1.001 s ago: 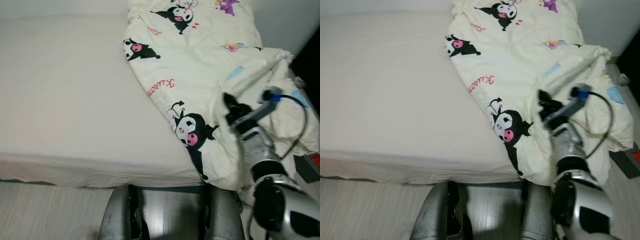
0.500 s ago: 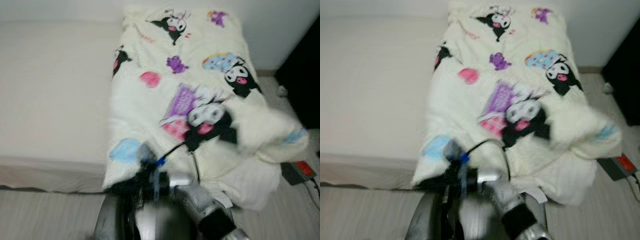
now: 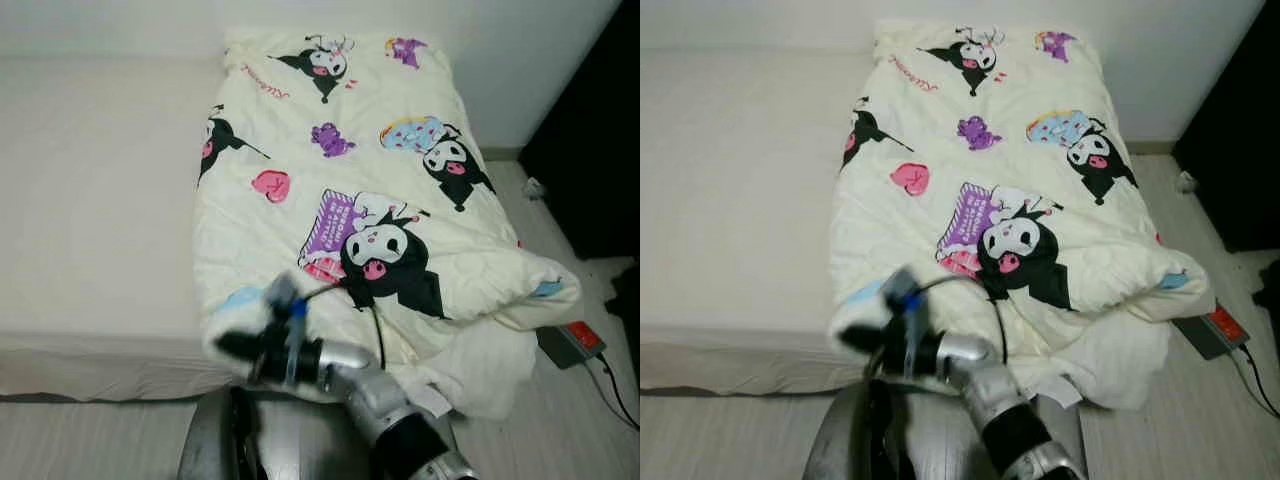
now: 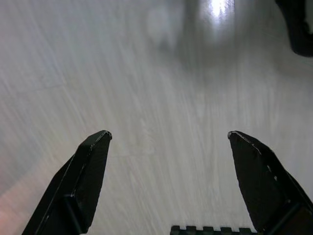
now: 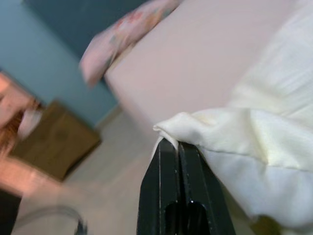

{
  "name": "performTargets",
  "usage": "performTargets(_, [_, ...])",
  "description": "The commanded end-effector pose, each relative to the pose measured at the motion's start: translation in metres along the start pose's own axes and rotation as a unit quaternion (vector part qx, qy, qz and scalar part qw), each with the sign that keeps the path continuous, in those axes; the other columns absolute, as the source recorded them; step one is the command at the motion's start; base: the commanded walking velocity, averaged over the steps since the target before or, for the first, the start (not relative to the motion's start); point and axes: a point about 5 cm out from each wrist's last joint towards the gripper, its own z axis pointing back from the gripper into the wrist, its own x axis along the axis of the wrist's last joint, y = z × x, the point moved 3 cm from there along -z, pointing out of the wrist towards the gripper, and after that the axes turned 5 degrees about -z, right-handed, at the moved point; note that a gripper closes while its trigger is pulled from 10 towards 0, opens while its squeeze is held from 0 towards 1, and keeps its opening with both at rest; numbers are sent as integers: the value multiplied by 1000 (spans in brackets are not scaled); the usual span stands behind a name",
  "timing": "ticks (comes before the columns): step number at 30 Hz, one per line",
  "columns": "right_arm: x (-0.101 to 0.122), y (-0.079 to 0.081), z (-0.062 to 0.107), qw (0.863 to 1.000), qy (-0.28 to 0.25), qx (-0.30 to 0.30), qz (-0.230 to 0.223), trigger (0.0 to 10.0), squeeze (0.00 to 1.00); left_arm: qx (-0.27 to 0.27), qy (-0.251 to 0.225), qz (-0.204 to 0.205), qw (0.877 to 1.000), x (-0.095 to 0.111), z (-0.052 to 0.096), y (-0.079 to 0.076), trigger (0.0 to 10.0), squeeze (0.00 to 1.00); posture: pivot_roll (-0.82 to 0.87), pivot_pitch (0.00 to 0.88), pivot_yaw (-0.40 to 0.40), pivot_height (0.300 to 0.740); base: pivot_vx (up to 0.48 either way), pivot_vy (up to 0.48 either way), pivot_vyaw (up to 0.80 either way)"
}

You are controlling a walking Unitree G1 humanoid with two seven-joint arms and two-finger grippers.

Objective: Clean up the room

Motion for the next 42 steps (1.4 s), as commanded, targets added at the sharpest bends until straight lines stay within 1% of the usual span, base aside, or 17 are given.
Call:
performTargets(1, [11, 43, -44, 996, -42, 60, -49, 0, 0, -10, 22, -3, 1000, -13, 3, -8, 10000, 0, 53, 234, 0, 546, 0, 0, 0])
performTargets(3, [11, 43, -53, 995, -47, 47, -75, 0, 0, -12, 22, -4, 1000, -12, 3, -10, 10000, 0, 49, 225, -3, 546, 0, 0, 0])
performTargets(4, [3, 56, -68, 990, -40, 60, -124, 10000, 835, -13, 20, -4, 1000, -9, 1, -12, 10000, 0, 58, 223, -9, 546, 0, 0, 0])
performTargets(5, [3, 56, -68, 990, -40, 60, -124, 10000, 835, -13, 20, -4, 1000, -9, 1, -12, 10000, 0, 58, 223, -9, 546, 0, 0, 0])
performTargets(6, [-4, 67, -73, 989, -25, 82, -121, 10000, 1000, -12, 17, -3, 1000, -6, 1, -13, 10000, 0, 60, 224, -11, 546, 0, 0, 0])
performTargets(11, [-22, 94, -71, 982, 17, 155, -106, 10000, 1000, -10, 14, -1, 1000, -2, -1, -14, 10000, 0, 53, 217, -17, 546, 0, 0, 0])
performTargets(15, [-33, 106, -55, 970, 57, 218, -94, 10000, 1000, -7, 18, -1, 1000, -2, -1, -13, 10000, 0, 41, 206, -22, 546, 0, 0, 0])
performTargets(16, [-39, 107, -35, 957, 84, 261, -95, 10000, 1000, -3, 16, 5, 1000, 0, -2, -13, 10000, 0, 34, 196, -26, 546, 0, 0, 0])
performTargets(18, [-41, 108, -26, 952, 96, 276, -96, 10000, 1000, 0, 14, 9, 1000, 2, -3, -12, 10000, 0, 34, 196, -26, 546, 0, 0, 0])
performTargets(24, [-52, 88, 8, 947, 141, 275, -92, 10000, 1000, 46, -5, 48, 998, 21, -8, 11, 10000, 0, 17, 163, -37, 546, 0, 0, 0])
performTargets(28, [-92, 40, 48, 948, 277, 151, -26, 10000, 1000, 136, -8, 66, 989, 37, -8, 63, 10000, 0, 7, 127, -42, 546, 0, 0, 0])
performTargets(32, [-94, 18, 58, 955, 287, 75, -21, 10000, 1000, 180, 2, 60, 982, 39, -4, 86, 10000, 0, 6, 117, -43, 546, 0, 0, 0])
performTargets(34, [-92, -5, 69, 955, 296, -12, -20, 10000, 1000, 228, 6, 54, 972, 42, 1, 111, 10000, 0, -1, 100, -42, 546, 0, 0, 0])
performTargets(37, [-92, -12, 74, 952, 301, -40, -21, 10000, 957, 247, 6, 51, 968, 44, 4, 120, 10000, 0, -3, 96, -40, 546, 0, 0, 0])
performTargets(39, [-91, -5, 87, 951, 305, -25, -47, 10000, 773, 268, -35, 86, 959, 63, 7, 136, 10000, 0, -4, 83, -42, 546, 0, 0, 0])
performTargets(40, [-91, -5, 87, 951, 305, -25, -47, 10000, 773, 268, -35, 86, 959, 63, 7, 136, 10000, 0, -4, 83, -42, 546, 0, 0, 0])
performTargets(42, [-82, 15, 102, 955, 286, 42, -70, 10000, 745, 235, -139, 170, 947, 103, 7, 143, 10000, 0, -10, 75, -49, 546, 0, 0, 0])
